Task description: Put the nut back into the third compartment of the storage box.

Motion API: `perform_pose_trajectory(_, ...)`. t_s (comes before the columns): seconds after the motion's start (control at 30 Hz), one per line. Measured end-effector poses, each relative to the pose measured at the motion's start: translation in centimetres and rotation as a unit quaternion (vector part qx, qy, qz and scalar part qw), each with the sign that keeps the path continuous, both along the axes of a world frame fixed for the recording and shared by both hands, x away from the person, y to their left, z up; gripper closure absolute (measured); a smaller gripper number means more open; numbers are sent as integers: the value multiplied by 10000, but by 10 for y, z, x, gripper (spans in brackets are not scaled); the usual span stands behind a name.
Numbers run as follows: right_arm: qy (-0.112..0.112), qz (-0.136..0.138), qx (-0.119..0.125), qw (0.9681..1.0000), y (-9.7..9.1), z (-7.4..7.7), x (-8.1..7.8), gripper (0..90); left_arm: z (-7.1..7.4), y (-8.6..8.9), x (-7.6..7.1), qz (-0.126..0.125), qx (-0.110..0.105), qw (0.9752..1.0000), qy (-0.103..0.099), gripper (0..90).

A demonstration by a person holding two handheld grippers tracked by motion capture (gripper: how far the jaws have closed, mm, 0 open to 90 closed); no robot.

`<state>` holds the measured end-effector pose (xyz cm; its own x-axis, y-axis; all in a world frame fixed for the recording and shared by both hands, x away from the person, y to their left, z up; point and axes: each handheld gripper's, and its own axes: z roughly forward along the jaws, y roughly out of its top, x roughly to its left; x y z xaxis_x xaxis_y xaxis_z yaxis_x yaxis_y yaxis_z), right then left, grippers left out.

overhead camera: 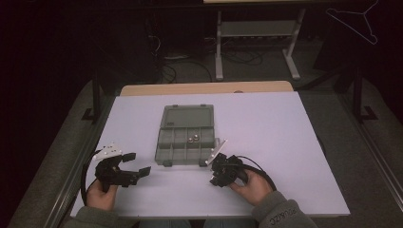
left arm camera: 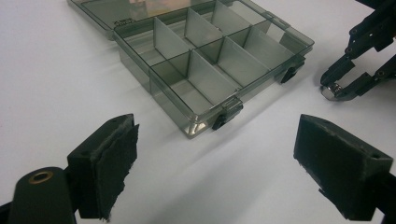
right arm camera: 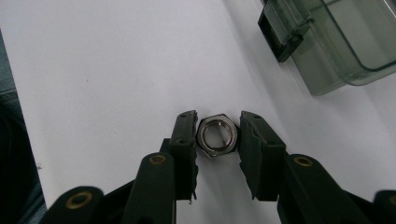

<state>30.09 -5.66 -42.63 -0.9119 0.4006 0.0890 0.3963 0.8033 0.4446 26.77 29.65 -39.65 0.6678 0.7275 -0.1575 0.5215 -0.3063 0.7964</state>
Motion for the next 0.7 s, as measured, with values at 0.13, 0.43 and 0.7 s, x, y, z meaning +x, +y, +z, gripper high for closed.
perform_pose_trajectory(0.13,20,17,-6,10000,-1,1,1,691,0,0,0,17,-12,10000,26,128)
perform_pose_trajectory(0.43,163,35,32,9999,-2,3,3,694,-1,-2,0,56,-92,9999,37,128)
perform_pose_trajectory(0.7,125,-18,262,9996,-7,20,12,694,-1,-2,1,42,-65,10000,33,128)
